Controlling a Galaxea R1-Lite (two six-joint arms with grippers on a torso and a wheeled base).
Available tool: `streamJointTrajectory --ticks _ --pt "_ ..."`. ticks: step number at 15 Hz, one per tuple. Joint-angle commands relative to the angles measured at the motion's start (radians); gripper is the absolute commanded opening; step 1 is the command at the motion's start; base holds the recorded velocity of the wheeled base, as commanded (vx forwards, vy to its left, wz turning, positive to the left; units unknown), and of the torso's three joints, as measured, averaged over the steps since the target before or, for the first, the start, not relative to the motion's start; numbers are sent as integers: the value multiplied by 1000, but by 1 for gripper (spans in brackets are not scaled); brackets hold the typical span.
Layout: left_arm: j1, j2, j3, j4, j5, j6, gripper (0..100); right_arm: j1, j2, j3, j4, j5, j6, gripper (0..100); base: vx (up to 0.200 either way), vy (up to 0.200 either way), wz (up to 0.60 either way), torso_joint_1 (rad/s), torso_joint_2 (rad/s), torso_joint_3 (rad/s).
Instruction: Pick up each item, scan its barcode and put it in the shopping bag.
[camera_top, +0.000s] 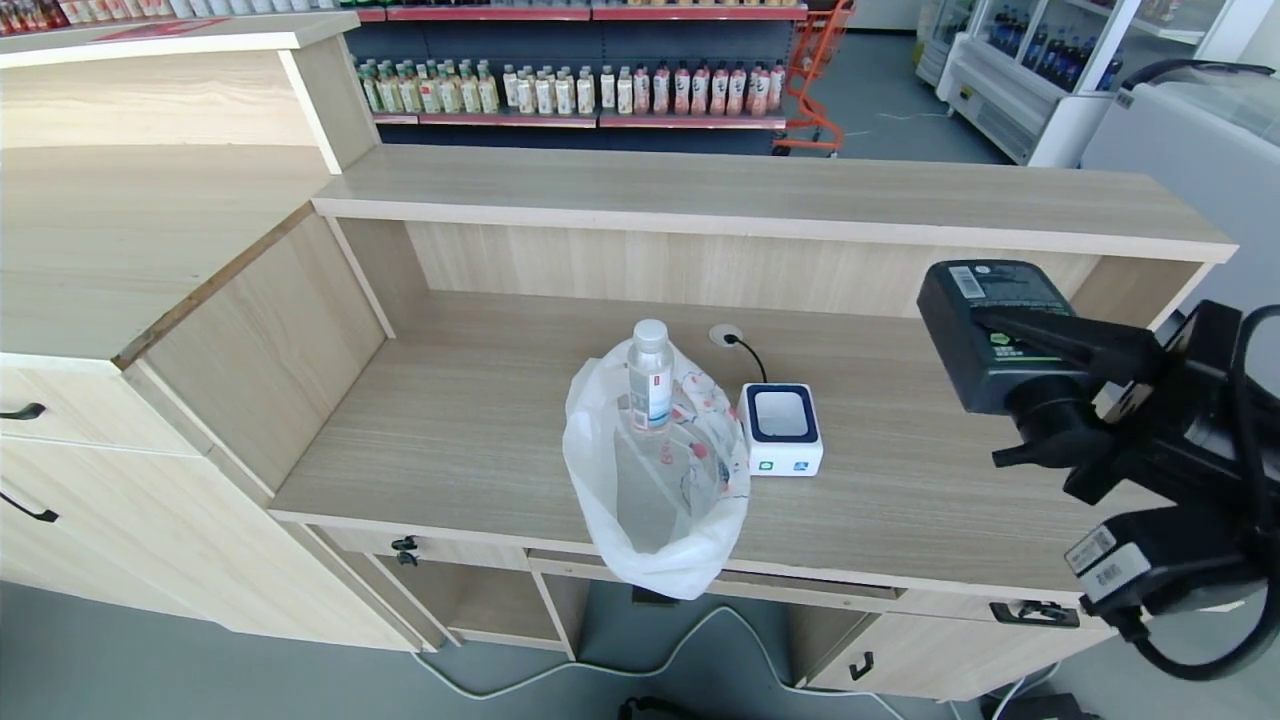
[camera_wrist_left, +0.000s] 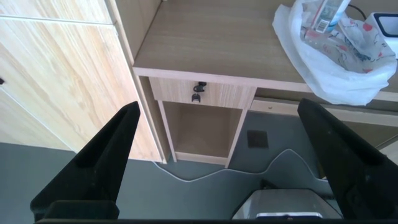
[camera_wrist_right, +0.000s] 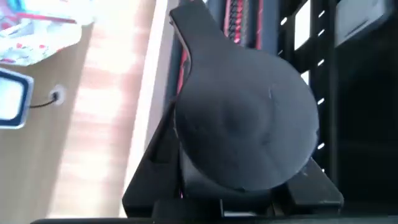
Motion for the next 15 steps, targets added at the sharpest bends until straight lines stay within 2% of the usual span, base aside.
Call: streamJointTrajectory --ticks 1,3,4,6,9,15 --pt "0 0 0 0 0 0 100 176 167 6 -201 270 -297 0 0 0 0 0 0 0" --pt "0 0 0 0 0 0 100 230 257 1 -287 478 -422 0 0 0 0 0 0 0" --pt "0 0 0 0 0 0 100 242 257 4 -289 516 -458 0 0 0 0 0 0 0" --pt "0 0 0 0 0 0 100 244 240 -1 -296 539 -478 0 0 0 0 0 0 0" --pt "0 0 0 0 0 0 100 294 239 1 -436 565 -467 0 0 0 0 0 0 0" --pt "0 0 0 0 0 0 100 408 242 -1 -430 568 -427 0 0 0 0 0 0 0"
